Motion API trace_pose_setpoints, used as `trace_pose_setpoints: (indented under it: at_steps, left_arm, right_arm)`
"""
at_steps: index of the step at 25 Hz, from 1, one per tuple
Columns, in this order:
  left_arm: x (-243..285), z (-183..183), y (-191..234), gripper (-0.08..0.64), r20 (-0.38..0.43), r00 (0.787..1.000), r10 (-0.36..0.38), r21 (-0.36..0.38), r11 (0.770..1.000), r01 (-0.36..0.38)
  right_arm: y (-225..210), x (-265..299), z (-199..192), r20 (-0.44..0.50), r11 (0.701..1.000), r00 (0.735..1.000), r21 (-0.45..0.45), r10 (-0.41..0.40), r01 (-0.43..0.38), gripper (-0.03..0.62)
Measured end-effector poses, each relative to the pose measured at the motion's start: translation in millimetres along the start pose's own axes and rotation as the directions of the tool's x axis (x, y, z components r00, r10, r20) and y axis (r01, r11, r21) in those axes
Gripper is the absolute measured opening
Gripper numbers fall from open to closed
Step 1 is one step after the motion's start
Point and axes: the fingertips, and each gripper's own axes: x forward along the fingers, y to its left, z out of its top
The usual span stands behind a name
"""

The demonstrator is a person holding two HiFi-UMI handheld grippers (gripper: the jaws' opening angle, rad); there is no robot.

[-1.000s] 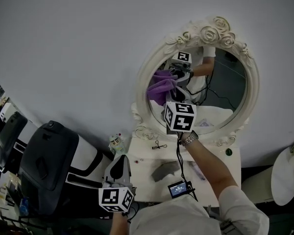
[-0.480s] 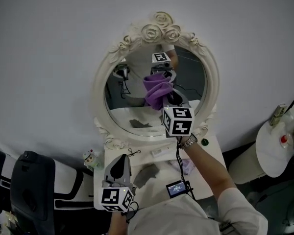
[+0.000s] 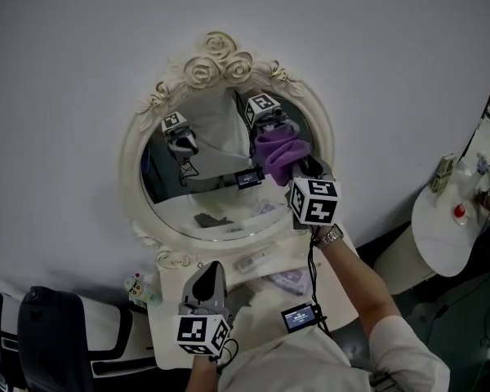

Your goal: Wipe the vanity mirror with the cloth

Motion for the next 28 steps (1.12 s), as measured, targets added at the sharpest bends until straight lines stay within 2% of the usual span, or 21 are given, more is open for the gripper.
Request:
trace_pose_setpoints:
  at_steps: [8,11,13,17,22,25,28]
  left_arm:
    - [-6,-3,3,0.0,-0.005,1.0,0.013,-0.011,1.0,-0.013]
    - [-17,-5,12,0.0,-0.005,0.999,0.046,-0.021,0.999,-0.046]
    - [-26,-5,18,0.0,-0.002,0.998,0.069,-0.025,0.997,-0.069]
    - [-46,-2,32,0.0,0.005,0.992,0.124,-0.025,0.992,-0.124]
    - [-85,-3,55,0.0,0.009,0.971,0.238,-0.029,0.971,-0.238]
    - [-112,-5,70,0.0,0.012,0.948,0.318,-0.039,0.948,-0.317]
    - [-142,-6,84,0.0,0.016,0.913,0.408,-0.048,0.912,-0.407]
  right_arm:
    - [-21,0,-3,-0.003,0.997,0.997,0.013,-0.077,0.077,0.06]
    - [-18,-4,-4,0.01,0.992,0.994,0.065,-0.112,0.111,0.057]
    - [-4,-10,-3,0.033,0.99,0.995,0.104,-0.096,0.092,0.054]
    - [61,-16,-3,0.076,0.996,0.997,0.082,0.026,-0.033,0.052]
    - [167,-14,-29,0.012,0.97,0.971,0.027,0.24,-0.241,0.052]
    - [221,-13,-48,-0.025,0.945,0.945,0.01,0.327,-0.326,0.052]
    - [266,-8,-64,-0.052,0.924,0.923,-0.002,0.382,-0.383,0.052]
